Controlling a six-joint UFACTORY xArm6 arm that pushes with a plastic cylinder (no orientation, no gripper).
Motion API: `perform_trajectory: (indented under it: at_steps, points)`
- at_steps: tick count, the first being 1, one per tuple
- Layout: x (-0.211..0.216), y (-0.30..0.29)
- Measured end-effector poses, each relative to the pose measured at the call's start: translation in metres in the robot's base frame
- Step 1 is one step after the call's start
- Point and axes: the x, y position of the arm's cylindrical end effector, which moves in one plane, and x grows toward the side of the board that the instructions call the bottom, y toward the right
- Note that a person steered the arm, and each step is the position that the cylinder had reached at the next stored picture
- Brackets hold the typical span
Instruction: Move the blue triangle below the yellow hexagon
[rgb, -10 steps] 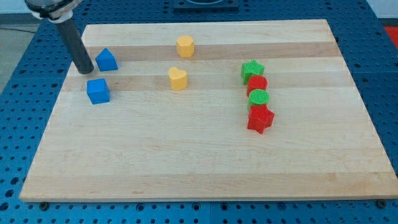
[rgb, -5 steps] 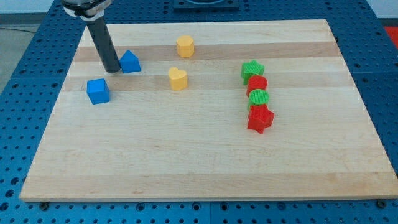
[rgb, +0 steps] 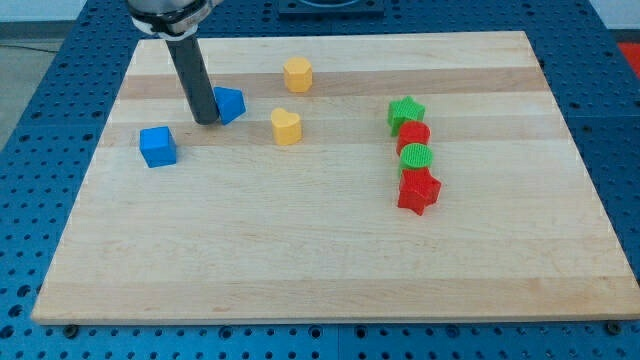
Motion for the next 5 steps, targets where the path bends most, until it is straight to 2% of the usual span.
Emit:
perform_trajectory:
  at_steps: [5]
  points:
    - [-0.017,0.072]
